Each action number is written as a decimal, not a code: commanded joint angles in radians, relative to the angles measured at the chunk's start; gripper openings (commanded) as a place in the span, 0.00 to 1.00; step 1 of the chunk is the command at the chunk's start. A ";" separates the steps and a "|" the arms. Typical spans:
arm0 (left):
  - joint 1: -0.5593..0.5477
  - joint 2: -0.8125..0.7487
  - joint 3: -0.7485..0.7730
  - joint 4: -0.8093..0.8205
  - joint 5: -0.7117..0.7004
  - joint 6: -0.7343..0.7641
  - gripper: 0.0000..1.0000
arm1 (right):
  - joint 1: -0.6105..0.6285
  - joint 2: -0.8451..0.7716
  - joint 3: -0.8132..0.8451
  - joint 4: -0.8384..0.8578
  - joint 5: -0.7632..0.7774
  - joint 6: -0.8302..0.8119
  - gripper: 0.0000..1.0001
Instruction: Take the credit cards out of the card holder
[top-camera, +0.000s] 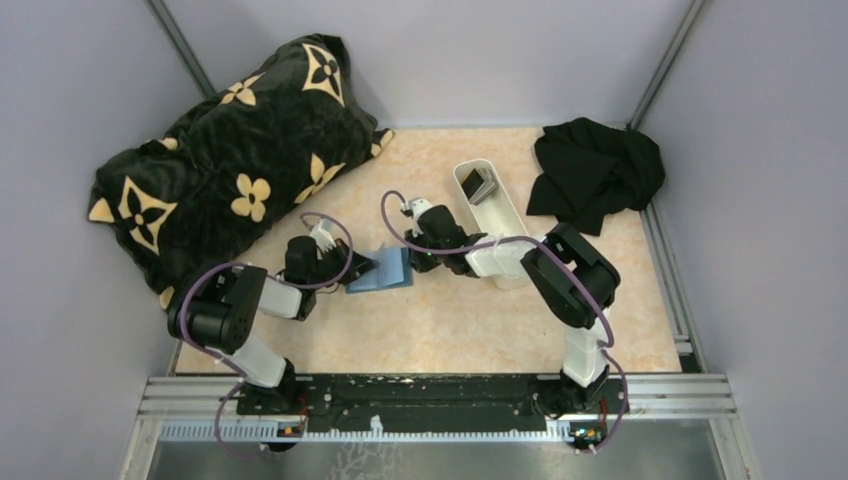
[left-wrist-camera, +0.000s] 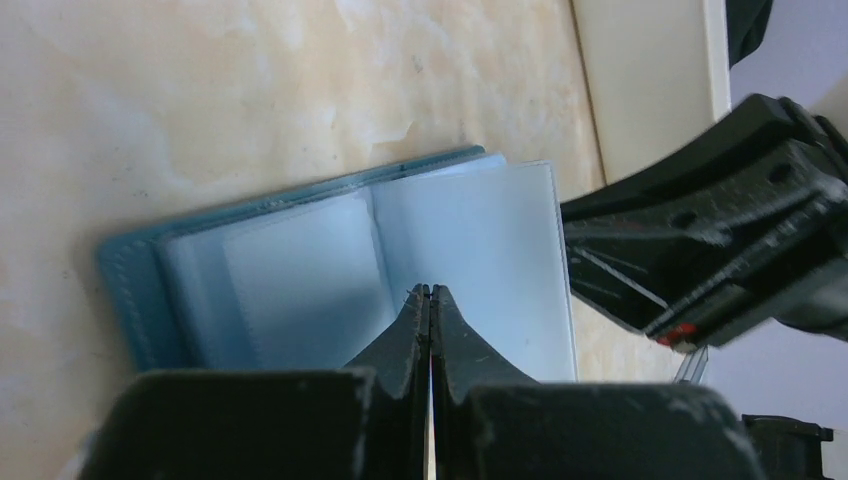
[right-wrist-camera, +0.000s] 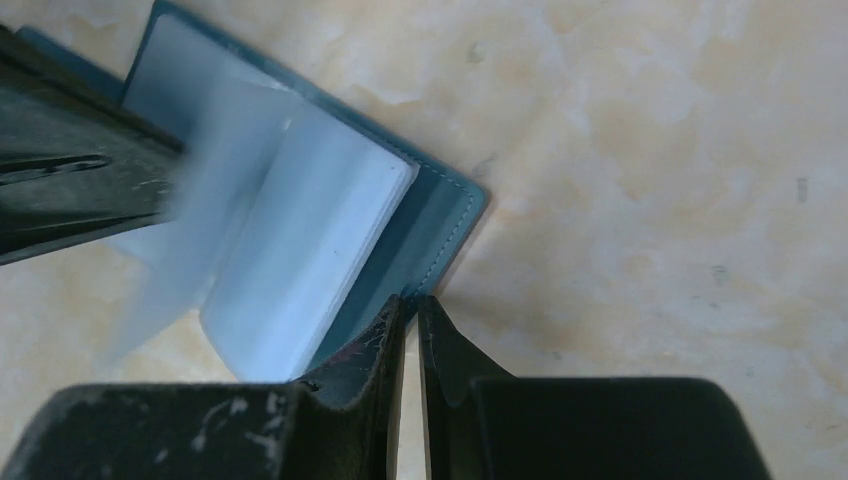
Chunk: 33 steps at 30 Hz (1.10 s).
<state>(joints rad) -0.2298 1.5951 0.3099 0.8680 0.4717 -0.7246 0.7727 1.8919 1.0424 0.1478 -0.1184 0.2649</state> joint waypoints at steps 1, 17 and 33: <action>-0.011 0.050 0.005 0.043 0.008 -0.006 0.00 | 0.064 -0.039 0.019 0.038 -0.030 0.005 0.11; -0.032 0.067 0.005 0.055 0.000 -0.013 0.00 | 0.069 -0.211 -0.002 0.023 0.015 0.004 0.06; -0.009 -0.281 0.023 -0.342 -0.130 0.157 0.42 | 0.076 -0.021 0.018 0.131 -0.144 0.111 0.06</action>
<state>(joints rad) -0.2543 1.3430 0.3126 0.6876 0.3923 -0.6567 0.8425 1.8465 1.0546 0.2008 -0.2207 0.3382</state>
